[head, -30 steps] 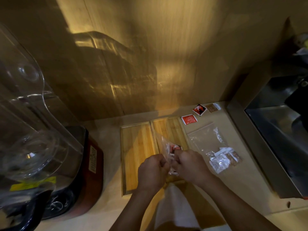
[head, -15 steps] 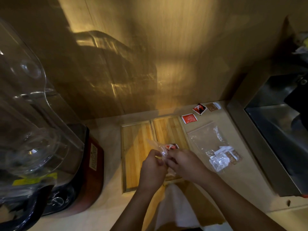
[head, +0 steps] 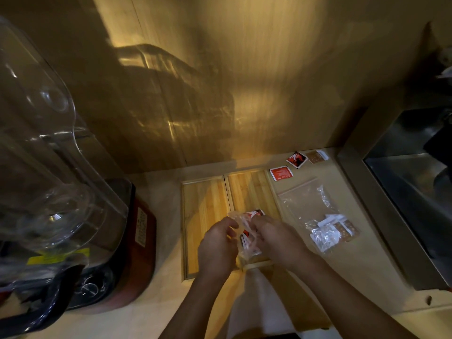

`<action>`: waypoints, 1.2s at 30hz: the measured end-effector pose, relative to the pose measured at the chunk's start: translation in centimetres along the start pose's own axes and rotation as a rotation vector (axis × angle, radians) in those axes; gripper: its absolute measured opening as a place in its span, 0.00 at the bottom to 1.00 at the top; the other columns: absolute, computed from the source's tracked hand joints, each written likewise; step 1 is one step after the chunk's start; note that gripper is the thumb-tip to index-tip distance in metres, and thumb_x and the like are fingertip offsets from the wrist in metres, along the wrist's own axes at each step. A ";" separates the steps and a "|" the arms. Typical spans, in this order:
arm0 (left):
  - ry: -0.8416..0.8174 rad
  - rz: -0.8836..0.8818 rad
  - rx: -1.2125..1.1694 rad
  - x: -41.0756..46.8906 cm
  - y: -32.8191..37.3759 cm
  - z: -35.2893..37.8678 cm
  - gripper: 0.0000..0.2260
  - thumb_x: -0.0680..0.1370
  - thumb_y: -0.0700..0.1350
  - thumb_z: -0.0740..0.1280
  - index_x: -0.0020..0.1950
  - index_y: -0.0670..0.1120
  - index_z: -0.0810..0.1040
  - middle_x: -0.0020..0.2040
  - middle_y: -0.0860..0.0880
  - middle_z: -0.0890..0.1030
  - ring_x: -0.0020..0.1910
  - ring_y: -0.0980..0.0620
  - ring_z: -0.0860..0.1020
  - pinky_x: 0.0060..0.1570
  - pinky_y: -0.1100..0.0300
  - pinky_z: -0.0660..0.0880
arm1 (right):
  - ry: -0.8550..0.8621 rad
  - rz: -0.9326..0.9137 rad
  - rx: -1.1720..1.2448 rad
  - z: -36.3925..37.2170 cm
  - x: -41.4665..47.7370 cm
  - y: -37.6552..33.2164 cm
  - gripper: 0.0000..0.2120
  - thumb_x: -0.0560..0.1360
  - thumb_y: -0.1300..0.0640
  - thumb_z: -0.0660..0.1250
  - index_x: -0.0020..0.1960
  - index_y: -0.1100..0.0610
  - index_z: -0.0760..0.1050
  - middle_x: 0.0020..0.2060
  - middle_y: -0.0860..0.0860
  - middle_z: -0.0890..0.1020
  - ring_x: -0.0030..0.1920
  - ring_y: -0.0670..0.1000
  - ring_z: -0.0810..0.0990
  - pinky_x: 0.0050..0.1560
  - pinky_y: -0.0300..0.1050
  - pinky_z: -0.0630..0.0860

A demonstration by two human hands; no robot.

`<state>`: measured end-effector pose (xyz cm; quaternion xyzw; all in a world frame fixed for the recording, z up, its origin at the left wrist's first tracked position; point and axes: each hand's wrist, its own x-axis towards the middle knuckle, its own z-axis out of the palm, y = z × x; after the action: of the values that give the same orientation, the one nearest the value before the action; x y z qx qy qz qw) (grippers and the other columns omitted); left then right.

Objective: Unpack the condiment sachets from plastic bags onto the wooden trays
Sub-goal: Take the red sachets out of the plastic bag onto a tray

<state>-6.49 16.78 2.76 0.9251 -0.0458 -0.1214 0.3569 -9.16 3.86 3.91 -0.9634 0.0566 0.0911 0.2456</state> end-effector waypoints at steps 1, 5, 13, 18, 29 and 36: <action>-0.010 0.011 0.017 0.0 0.1 0.0 0.08 0.73 0.40 0.66 0.48 0.51 0.78 0.42 0.53 0.81 0.39 0.54 0.78 0.36 0.59 0.71 | 0.002 -0.042 -0.052 -0.1 0.0 -0.1 0.11 0.76 0.56 0.59 0.56 0.55 0.72 0.56 0.54 0.79 0.54 0.56 0.78 0.48 0.46 0.73; 0.005 0.074 0.167 -0.3 0.5 -0.4 0.08 0.75 0.53 0.66 0.42 0.49 0.80 0.40 0.51 0.82 0.38 0.52 0.78 0.36 0.60 0.67 | 0.107 -0.123 -0.141 -0.6 -0.3 -0.3 0.13 0.78 0.51 0.55 0.53 0.56 0.75 0.52 0.55 0.81 0.51 0.57 0.80 0.47 0.48 0.73; 0.160 -0.126 0.104 0.0 0.3 -1.5 0.14 0.76 0.51 0.63 0.32 0.47 0.72 0.28 0.52 0.73 0.30 0.52 0.72 0.28 0.62 0.64 | 0.305 0.163 -0.061 -2.2 -0.1 1.0 0.15 0.76 0.51 0.57 0.43 0.60 0.77 0.44 0.59 0.83 0.46 0.61 0.80 0.40 0.46 0.66; 0.157 -0.203 0.017 0.1 0.8 -1.6 0.13 0.76 0.49 0.63 0.34 0.46 0.75 0.28 0.52 0.74 0.29 0.54 0.73 0.30 0.62 0.65 | 0.325 0.146 0.006 -2.5 -0.3 1.1 0.13 0.75 0.52 0.59 0.33 0.56 0.69 0.39 0.58 0.83 0.42 0.60 0.79 0.38 0.44 0.63; -0.300 0.016 -0.020 -2.9 3.0 -3.3 0.31 0.63 0.73 0.62 0.60 0.64 0.55 0.41 0.47 0.83 0.38 0.44 0.82 0.41 0.49 0.80 | 0.380 0.241 0.331 -2.7 0.5 1.5 0.22 0.71 0.56 0.65 0.23 0.55 0.60 0.21 0.50 0.65 0.24 0.49 0.65 0.28 0.41 0.60; -0.080 0.233 0.256 -3.5 3.4 0.1 0.11 0.77 0.57 0.58 0.53 0.52 0.70 0.45 0.47 0.83 0.45 0.44 0.80 0.43 0.52 0.75 | 0.392 0.236 0.415 -2.9 0.7 1.9 0.22 0.71 0.56 0.65 0.22 0.55 0.60 0.20 0.49 0.64 0.24 0.49 0.64 0.29 0.43 0.61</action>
<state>-9.90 14.85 5.66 0.9459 -0.1819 -0.1089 0.2457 -8.31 0.77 5.34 -0.8787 0.2319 -0.0820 0.4092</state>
